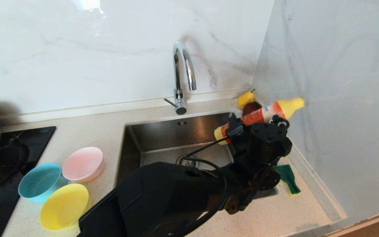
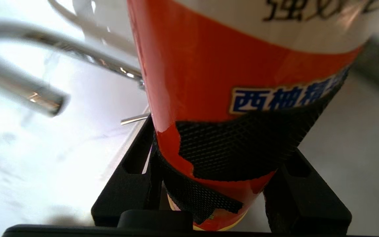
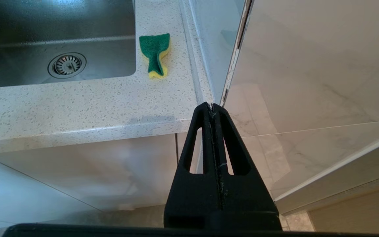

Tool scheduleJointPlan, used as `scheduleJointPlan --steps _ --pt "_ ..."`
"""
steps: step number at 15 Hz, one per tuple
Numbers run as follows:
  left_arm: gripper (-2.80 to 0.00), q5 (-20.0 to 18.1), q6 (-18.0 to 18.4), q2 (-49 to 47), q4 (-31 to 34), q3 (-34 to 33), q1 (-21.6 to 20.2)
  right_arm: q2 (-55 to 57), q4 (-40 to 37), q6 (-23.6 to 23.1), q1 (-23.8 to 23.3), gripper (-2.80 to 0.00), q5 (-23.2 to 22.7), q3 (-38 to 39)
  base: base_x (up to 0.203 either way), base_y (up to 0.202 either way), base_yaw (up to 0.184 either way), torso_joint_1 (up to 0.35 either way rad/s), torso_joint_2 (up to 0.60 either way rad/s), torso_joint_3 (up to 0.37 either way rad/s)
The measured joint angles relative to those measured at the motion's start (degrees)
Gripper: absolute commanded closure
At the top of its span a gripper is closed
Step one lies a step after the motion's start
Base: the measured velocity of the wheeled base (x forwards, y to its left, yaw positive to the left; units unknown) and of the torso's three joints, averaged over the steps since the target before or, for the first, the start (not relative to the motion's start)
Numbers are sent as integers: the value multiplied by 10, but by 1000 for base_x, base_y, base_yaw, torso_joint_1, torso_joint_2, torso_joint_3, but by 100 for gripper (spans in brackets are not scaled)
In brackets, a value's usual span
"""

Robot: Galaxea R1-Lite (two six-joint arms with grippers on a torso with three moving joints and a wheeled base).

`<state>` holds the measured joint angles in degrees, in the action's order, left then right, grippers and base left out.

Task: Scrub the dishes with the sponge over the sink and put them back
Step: Place the dish soap on the table

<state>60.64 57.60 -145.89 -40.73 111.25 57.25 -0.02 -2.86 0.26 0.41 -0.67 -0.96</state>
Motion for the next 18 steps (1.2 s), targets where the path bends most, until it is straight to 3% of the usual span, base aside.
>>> scheduleJointPlan --steps 3,8,18 --pt "0 -8 -57 46 2 0 0 0 0 0 0 0 0 0 0 0 0 0 0 0" --pt "0 -87 -102 123 3 0 0 0 0 0 0 0 0 0 0 0 0 0 0 0" --pt "0 -171 -174 266 86 1 -15 0 0 0 0 0 0 0 0 0 0 0 0 0"
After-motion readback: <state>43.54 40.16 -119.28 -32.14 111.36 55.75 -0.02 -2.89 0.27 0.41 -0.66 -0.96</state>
